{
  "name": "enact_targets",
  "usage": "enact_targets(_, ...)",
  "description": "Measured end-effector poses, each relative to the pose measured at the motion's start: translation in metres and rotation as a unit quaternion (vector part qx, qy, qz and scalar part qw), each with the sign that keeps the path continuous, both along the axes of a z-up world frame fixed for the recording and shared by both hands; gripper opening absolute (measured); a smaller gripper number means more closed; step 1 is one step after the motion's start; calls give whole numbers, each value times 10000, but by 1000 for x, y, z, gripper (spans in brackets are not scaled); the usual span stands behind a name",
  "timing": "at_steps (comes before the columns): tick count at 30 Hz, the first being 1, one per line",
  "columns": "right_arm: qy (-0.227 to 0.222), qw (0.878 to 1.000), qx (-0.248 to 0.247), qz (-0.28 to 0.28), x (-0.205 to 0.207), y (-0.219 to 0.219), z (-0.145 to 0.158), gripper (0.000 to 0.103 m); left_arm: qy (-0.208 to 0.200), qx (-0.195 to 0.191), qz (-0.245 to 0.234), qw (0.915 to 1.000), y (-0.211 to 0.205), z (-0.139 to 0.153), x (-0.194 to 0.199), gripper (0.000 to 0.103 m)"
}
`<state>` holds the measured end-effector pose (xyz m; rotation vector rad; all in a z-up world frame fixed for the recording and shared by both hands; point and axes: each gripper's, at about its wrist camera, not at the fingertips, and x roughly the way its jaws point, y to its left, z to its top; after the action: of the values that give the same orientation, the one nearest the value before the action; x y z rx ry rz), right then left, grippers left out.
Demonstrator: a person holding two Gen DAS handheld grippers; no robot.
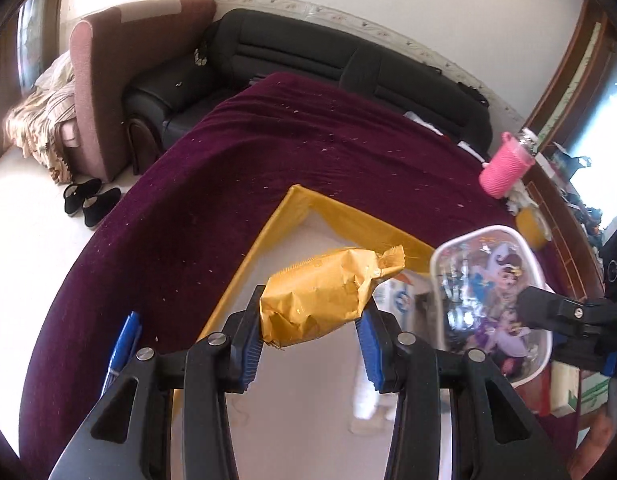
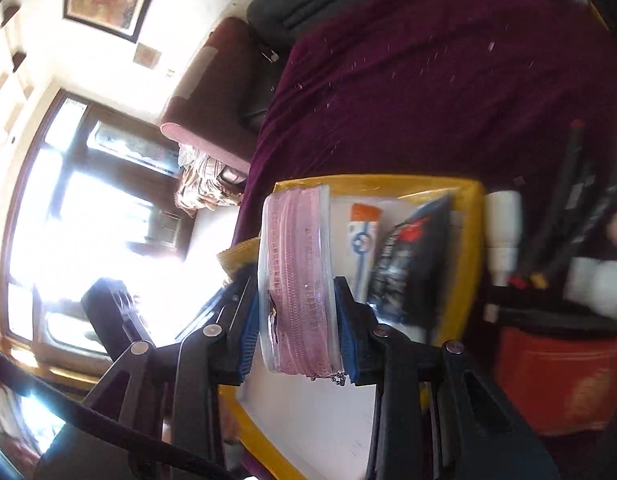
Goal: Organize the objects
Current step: 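Carry the envelope to the tray with the left gripper while the right carries the pink pouch there, then grasp the white bottle with the left gripper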
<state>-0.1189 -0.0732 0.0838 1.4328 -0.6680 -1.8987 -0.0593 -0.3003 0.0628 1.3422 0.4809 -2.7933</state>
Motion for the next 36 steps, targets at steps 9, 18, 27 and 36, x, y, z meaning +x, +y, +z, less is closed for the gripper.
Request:
enact_targets(9, -522, 9985, -78, -141, -36, -54, -53, 36, 154, 268, 65, 9995, -8, -15, 4, 56)
enact_targets(18, 437, 9972, 524, -308, -24, -27, -6, 45, 270, 404, 639, 9968, -8, -23, 32, 58)
enact_targets(27, 714, 9966, 377, 137, 16, -51, 18, 45, 462, 751, 1294, 9877, -19, -23, 65, 58)
enact_targets(36, 2622, 9565, 1213, -394, 58, 13, 166, 52, 837, 1063, 1258, 9828, -10, 21, 105, 61)
